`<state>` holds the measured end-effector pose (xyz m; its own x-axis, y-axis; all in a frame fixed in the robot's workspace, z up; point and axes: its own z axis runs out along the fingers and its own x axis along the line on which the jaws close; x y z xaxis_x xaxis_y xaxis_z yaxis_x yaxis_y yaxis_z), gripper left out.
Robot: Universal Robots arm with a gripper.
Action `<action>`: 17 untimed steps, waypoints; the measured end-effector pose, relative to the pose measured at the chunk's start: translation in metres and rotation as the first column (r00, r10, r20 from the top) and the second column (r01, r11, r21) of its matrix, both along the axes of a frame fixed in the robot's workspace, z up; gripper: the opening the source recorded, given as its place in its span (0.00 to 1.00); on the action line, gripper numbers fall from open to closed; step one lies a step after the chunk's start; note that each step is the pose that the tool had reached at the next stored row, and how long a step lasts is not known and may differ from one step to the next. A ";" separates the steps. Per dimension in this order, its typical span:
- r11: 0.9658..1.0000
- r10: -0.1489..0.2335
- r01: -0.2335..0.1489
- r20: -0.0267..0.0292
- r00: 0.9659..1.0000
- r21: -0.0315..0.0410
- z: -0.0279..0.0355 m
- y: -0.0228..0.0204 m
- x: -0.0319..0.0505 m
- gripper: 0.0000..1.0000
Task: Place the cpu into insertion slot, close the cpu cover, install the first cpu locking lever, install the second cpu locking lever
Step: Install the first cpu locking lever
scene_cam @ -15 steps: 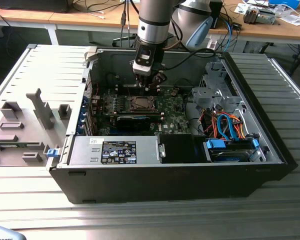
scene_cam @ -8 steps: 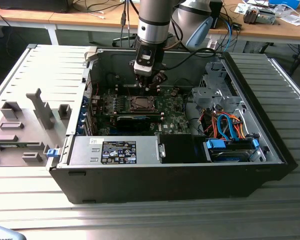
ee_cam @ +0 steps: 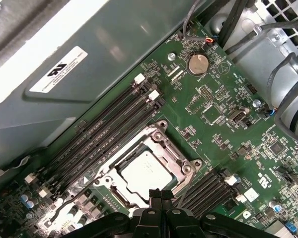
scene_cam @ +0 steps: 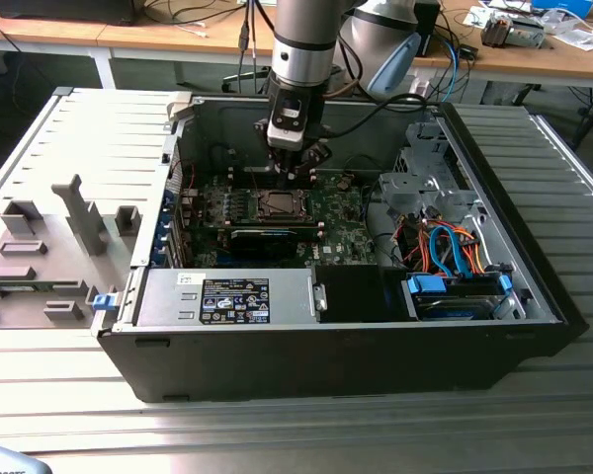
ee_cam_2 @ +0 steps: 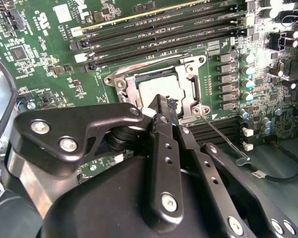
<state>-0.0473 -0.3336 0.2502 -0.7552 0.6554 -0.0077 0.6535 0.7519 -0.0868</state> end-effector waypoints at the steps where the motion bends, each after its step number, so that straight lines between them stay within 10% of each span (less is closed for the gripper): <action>1: 1.000 0.006 -0.006 0.000 1.000 0.000 0.0000 0.0000 0.0000 0.11; 17: 0.998 0.066 -0.066 0.000 0.998 0.000 0.0000 0.0000 0.0000 0.11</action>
<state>-0.0473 -0.3336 0.2502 -0.7965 0.6045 -0.0077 0.6028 0.7931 -0.0868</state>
